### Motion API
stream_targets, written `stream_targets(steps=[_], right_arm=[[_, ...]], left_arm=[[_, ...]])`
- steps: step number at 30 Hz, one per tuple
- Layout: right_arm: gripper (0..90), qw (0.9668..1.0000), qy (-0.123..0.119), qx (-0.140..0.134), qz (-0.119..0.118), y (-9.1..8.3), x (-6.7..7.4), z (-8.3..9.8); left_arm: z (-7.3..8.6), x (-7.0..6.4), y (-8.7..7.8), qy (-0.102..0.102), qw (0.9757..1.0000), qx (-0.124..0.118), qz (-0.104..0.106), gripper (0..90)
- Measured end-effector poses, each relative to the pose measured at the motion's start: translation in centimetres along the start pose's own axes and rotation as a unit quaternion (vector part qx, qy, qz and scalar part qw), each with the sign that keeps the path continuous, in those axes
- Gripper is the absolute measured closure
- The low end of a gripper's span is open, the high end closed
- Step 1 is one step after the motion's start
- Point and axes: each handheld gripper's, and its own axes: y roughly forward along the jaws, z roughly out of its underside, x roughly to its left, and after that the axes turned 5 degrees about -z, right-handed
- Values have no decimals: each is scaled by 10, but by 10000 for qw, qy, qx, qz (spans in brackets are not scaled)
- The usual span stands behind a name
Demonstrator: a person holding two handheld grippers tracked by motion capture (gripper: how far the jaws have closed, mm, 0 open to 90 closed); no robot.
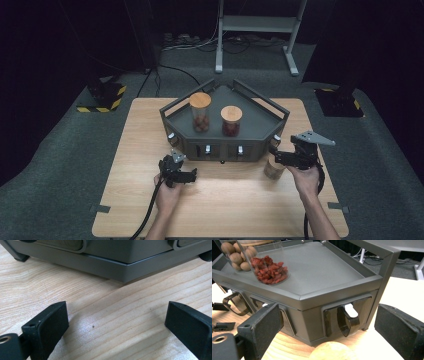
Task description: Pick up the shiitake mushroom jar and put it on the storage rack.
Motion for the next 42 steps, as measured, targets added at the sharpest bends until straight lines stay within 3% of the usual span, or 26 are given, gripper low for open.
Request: stream_targets(steps=[26,42], right_arm=[[62,9998,119,-129,13,-6,-5,22],[56,9998,197,-49,50,-7,-9,34]], left_arm=[[0,0,0,-3,10000,1,-3,47],[0,0,0,25,10000,14,1,47]])
